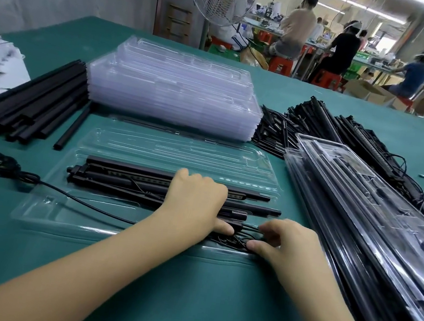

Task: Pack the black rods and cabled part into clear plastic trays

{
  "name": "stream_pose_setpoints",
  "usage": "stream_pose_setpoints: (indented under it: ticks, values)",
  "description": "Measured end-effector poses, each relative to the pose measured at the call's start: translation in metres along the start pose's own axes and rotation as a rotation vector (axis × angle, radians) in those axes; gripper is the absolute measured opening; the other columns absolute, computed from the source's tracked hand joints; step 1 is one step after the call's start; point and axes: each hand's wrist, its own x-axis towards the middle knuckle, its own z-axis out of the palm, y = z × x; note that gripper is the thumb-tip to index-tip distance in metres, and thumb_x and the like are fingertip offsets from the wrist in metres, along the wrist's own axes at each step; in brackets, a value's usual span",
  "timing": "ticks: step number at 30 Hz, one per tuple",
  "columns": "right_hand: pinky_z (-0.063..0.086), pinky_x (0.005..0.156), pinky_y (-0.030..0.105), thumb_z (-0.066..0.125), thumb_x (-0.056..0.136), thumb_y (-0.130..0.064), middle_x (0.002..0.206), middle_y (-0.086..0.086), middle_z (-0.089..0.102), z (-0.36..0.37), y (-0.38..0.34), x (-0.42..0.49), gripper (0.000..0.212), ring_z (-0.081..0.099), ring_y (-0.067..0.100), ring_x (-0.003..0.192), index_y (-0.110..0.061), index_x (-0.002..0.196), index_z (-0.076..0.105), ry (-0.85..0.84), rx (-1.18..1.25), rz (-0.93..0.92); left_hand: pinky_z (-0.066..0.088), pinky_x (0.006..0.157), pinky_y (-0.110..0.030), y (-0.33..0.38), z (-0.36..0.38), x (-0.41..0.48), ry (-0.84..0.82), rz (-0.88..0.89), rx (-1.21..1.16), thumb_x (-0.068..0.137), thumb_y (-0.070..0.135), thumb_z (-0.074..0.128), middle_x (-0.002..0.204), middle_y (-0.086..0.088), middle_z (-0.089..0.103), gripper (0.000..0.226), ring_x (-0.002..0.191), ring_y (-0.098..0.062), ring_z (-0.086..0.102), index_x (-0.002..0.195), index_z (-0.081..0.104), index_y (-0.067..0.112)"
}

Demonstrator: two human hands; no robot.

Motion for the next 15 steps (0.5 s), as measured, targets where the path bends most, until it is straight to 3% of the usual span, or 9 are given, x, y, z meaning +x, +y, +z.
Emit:
stream_pose_setpoints:
  ticks: [2,5,8,11,13,15]
  values:
    - [0.043,0.084,0.025,0.069,0.082,-0.037,0.101,0.001,0.062,0.001,-0.003,0.000,0.037,0.056,0.017,0.097,-0.013,0.110,0.064,-0.022,-0.056,-0.006,0.032,0.071,-0.030,0.005,0.000,-0.002,-0.052,0.018,-0.137,0.084,0.055,0.060,0.101,-0.003,0.062,0.041,0.096,-0.025,0.058,0.082,0.041,0.019]
    - [0.045,0.084,0.026,0.064,0.086,-0.038,0.104,-0.006,0.060,0.000,-0.006,-0.006,0.036,0.056,0.015,0.097,-0.030,0.120,0.057,-0.007,-0.087,-0.052,0.033,0.066,-0.030,0.009,-0.001,-0.005,-0.068,0.026,-0.225,0.089,0.041,0.062,0.088,-0.003,0.057,0.033,0.080,-0.026,0.051,0.081,0.043,0.016]
    - [0.049,0.076,0.027,0.058,0.089,-0.041,0.101,-0.014,0.061,-0.001,-0.006,-0.015,0.016,0.059,0.011,0.087,-0.042,0.104,0.064,0.054,-0.169,-0.138,0.034,0.064,-0.030,0.014,0.000,-0.007,-0.070,0.041,-0.225,0.092,0.035,0.061,0.075,-0.001,0.043,0.029,0.074,-0.025,0.044,0.079,0.044,0.015]
    - [0.049,0.072,0.027,0.057,0.088,-0.045,0.102,-0.022,0.061,-0.003,-0.005,-0.017,0.014,0.060,0.007,0.086,-0.046,0.098,0.067,0.063,-0.179,-0.155,0.035,0.063,-0.029,0.014,0.003,-0.007,-0.075,0.033,-0.235,0.091,0.024,0.064,0.063,0.004,0.039,0.031,0.062,-0.018,0.042,0.070,0.043,0.016]
    - [0.049,0.076,0.027,0.058,0.087,-0.048,0.103,-0.022,0.062,-0.006,-0.005,-0.013,0.016,0.060,0.007,0.093,-0.046,0.099,0.067,0.011,-0.189,-0.155,0.037,0.062,-0.027,0.009,0.003,-0.005,-0.083,0.031,-0.274,0.090,0.018,0.065,0.063,0.006,0.049,0.016,0.058,-0.012,0.044,0.076,0.056,0.016]
    - [0.048,0.078,0.027,0.060,0.085,-0.049,0.102,-0.018,0.065,-0.007,-0.005,-0.007,0.016,0.060,0.008,0.097,-0.044,0.099,0.067,-0.043,-0.206,-0.157,0.039,0.063,-0.026,0.003,0.000,-0.005,-0.114,0.044,-0.327,0.087,0.023,0.068,0.079,0.001,0.063,0.008,0.073,-0.018,0.059,0.087,0.066,0.015]
